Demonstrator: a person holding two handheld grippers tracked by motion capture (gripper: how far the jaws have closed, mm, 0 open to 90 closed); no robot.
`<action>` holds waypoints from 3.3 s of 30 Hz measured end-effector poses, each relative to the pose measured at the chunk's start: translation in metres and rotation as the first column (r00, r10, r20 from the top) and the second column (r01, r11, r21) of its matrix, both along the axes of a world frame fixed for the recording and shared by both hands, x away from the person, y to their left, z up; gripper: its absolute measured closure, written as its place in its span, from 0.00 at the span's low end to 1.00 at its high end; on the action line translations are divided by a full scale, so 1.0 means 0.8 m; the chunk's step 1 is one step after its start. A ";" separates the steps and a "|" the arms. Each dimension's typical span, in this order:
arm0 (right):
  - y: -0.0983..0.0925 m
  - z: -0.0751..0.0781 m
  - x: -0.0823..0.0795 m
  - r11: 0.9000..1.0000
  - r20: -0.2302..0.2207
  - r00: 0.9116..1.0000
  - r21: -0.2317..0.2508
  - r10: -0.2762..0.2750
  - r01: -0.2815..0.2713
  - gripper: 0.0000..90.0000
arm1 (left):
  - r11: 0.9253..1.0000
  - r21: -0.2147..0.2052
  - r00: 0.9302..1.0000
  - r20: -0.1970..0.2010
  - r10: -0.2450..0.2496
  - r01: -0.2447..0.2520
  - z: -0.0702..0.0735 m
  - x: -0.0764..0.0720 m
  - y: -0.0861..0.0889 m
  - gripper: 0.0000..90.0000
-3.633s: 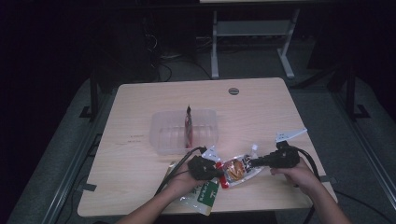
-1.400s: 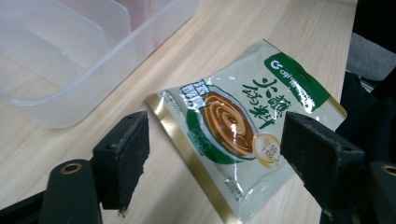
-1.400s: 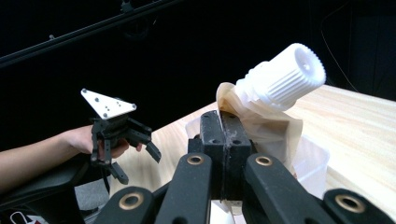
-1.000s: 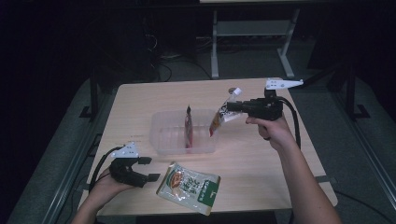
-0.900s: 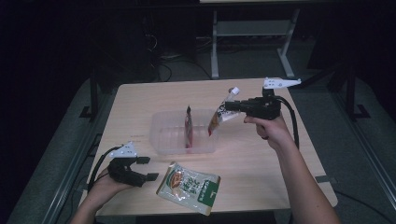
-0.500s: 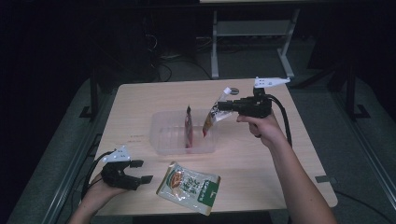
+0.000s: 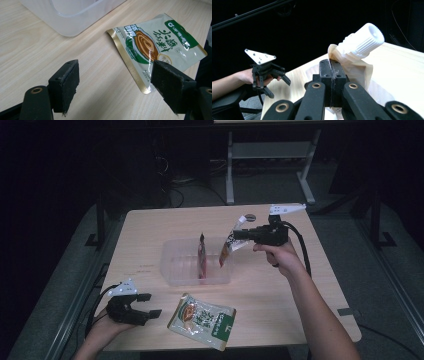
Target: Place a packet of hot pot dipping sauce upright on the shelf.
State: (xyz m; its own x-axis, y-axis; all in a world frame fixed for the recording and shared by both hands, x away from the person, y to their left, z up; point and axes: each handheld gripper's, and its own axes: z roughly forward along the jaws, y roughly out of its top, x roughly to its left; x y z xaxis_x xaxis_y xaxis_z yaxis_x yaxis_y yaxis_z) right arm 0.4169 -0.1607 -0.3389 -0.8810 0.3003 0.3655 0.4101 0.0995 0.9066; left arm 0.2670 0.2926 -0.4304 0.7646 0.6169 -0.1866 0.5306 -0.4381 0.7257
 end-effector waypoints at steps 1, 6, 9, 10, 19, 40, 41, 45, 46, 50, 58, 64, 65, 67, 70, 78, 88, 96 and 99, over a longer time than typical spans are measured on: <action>-0.001 -0.002 0.001 1.000 -0.005 1.000 -0.002 -0.002 0.002 1.00 | 1.000 -0.001 1.000 0.000 0.000 0.000 0.000 0.000 0.000 0.25; -0.005 -0.010 0.004 1.000 -0.025 1.000 -0.014 -0.015 0.015 1.00 | 1.000 -0.004 1.000 -0.004 -0.004 0.004 -0.001 0.002 -0.003 0.25; -0.008 -0.014 0.005 1.000 -0.032 0.999 -0.021 -0.021 0.020 1.00 | 1.000 -0.003 1.000 -0.005 -0.010 0.010 -0.002 0.003 -0.004 0.25; -0.009 -0.016 0.005 1.000 -0.034 0.999 -0.020 -0.022 0.021 1.00 | 1.000 -0.001 1.000 -0.006 -0.010 0.010 -0.001 0.003 -0.005 0.25; -0.006 -0.022 0.005 0.999 -0.042 0.999 -0.045 -0.021 0.019 1.00 | 1.000 -0.001 1.000 -0.010 -0.018 0.018 -0.002 0.005 -0.006 0.25; 0.013 -0.041 0.009 0.993 -0.059 0.998 -0.119 -0.003 -0.004 1.00 | 1.000 0.006 1.000 -0.011 -0.023 0.023 -0.004 0.005 -0.007 0.25; 0.014 -0.042 0.009 0.993 -0.061 0.998 -0.122 -0.003 -0.004 1.00 | 1.000 0.006 1.000 -0.013 -0.023 0.023 -0.004 0.005 -0.008 0.25; 0.017 -0.049 0.009 0.992 -0.063 0.998 -0.125 -0.007 -0.001 1.00 | 1.000 0.006 1.000 -0.015 -0.026 0.026 -0.004 0.005 -0.008 0.25; 0.017 -0.051 0.010 0.992 -0.071 0.997 -0.129 -0.010 0.001 1.00 | 1.000 0.008 1.000 -0.016 -0.026 0.027 -0.004 0.005 -0.008 0.25; 0.019 -0.056 0.012 0.989 -0.083 0.996 -0.145 -0.013 0.001 1.00 | 0.999 0.011 0.999 -0.013 -0.030 0.030 -0.004 0.006 -0.008 0.25; 0.022 -0.060 0.012 0.988 -0.082 0.997 -0.158 -0.011 -0.002 0.99 | 0.999 0.013 0.999 -0.013 -0.030 0.030 -0.004 0.005 -0.008 0.25; 0.022 -0.059 0.011 0.986 -0.078 0.997 -0.164 -0.024 0.011 0.98 | 1.000 0.010 0.999 -0.020 -0.026 0.026 -0.005 0.005 -0.009 0.25; 0.023 -0.059 0.011 0.986 -0.075 0.997 -0.165 -0.026 0.013 0.98 | 1.000 0.010 0.999 -0.019 -0.027 0.027 -0.005 0.005 -0.009 0.25; 0.023 -0.059 0.011 0.986 -0.074 0.997 -0.167 -0.031 0.018 0.98 | 1.000 0.010 0.999 -0.022 -0.027 0.027 -0.005 0.005 -0.010 0.25; 0.023 -0.058 0.010 0.985 -0.069 0.997 -0.171 -0.038 0.025 0.95 | 1.000 0.009 0.999 -0.022 -0.028 0.028 -0.005 0.005 -0.010 0.25; 0.028 -0.058 0.007 0.975 -0.044 0.997 -0.215 -0.064 0.053 0.71 | 0.999 0.012 0.999 -0.019 -0.033 0.034 -0.005 0.006 -0.010 0.25; 0.033 -0.057 0.003 0.963 -0.043 0.996 -0.264 -0.077 0.063 0.43 | 0.999 0.015 0.999 -0.027 -0.042 0.042 -0.006 0.007 -0.012 0.25; 0.028 -0.052 -0.014 0.944 -0.041 0.996 -0.325 -0.078 0.060 0.31 | 0.999 0.016 0.999 -0.025 -0.047 0.047 -0.005 0.008 -0.014 0.25; 0.022 -0.056 -0.026 0.943 -0.035 0.996 -0.325 -0.082 0.066 0.31 | 0.999 0.017 0.998 -0.022 -0.052 0.052 -0.005 0.009 -0.015 0.25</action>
State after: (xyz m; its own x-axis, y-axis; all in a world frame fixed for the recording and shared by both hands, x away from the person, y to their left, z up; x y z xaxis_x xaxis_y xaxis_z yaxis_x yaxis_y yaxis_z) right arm 0.3960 -0.1432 -0.3836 -0.8359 0.4729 0.2785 0.4689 0.3518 0.8101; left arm 0.2740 0.2805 -0.4342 0.7916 0.5799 -0.1927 0.5220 -0.4777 0.7066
